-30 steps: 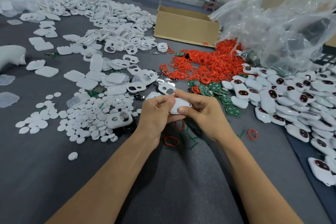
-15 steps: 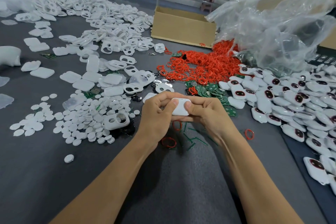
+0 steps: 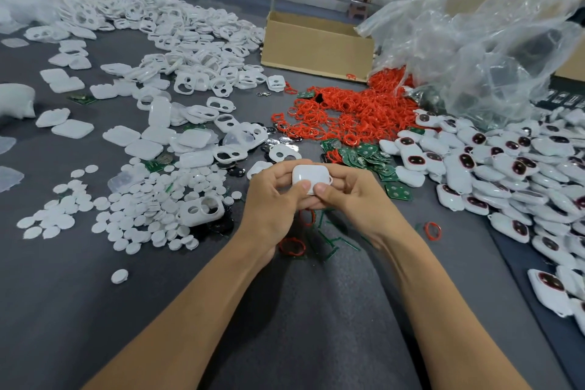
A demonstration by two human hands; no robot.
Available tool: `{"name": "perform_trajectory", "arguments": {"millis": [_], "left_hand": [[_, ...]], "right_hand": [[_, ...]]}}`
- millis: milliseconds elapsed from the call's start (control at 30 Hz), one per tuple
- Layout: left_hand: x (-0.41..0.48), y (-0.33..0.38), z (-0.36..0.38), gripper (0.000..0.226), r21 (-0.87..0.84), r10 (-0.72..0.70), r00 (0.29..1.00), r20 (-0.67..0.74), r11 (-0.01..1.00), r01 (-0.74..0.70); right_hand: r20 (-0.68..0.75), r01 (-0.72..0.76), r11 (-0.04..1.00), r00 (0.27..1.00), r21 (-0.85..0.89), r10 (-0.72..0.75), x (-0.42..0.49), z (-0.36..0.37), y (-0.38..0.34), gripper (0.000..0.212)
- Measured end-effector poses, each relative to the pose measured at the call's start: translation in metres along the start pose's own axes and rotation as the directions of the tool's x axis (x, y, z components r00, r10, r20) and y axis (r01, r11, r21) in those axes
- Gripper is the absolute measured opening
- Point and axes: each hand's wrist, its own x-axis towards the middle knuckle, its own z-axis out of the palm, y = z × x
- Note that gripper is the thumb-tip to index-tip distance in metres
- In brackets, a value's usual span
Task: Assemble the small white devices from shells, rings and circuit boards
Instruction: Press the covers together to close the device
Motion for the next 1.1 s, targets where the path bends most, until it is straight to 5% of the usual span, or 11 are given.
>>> {"name": "perform_trajectory", "arguments": {"millis": [200,367,567,733,867,1000,1100], "left_hand": [[-0.001,-0.001,0.001,0.029,-0.039,-0.017,0.999,-0.048,0.999,0.015],[0.002,-0.002,0.003,0.030,-0.109,0.009,0.998,-0.058,0.994,-0.015],[0.009,-0.003,-0.002,0.028,-0.442,-0.023,1.000,0.018,0.897,0.029],[0.012,-0.001,-0.007,0.039,-0.566,-0.052,0.996,0.076,0.820,0.086],[0.015,0.000,-0.013,0.043,-0.554,-0.050,0.995,0.085,0.827,0.089],[0.016,0.001,-0.011,0.045,-0.515,-0.010,0.996,0.092,0.855,0.056],[0.015,-0.001,-0.008,0.047,-0.417,-0.001,0.995,0.099,0.908,0.042]], "right_hand": [[-0.105,-0.022,0.997,0.994,-0.073,0.014,0.003,0.005,0.003,0.026],[-0.200,0.153,0.971,0.961,-0.182,-0.189,0.003,0.014,0.003,0.035],[-0.208,0.327,0.728,0.816,-0.602,-0.539,0.003,0.021,0.006,0.036],[-0.128,0.296,0.563,0.795,-0.771,-0.593,0.002,0.019,0.008,0.047],[-0.120,0.307,0.658,0.846,-0.687,-0.519,-0.002,0.023,0.005,0.045],[-0.294,0.188,0.920,0.909,-0.344,-0.295,0.002,0.024,0.004,0.036],[-0.283,0.069,0.994,0.955,-0.082,-0.090,0.004,0.021,0.005,0.019]]}}
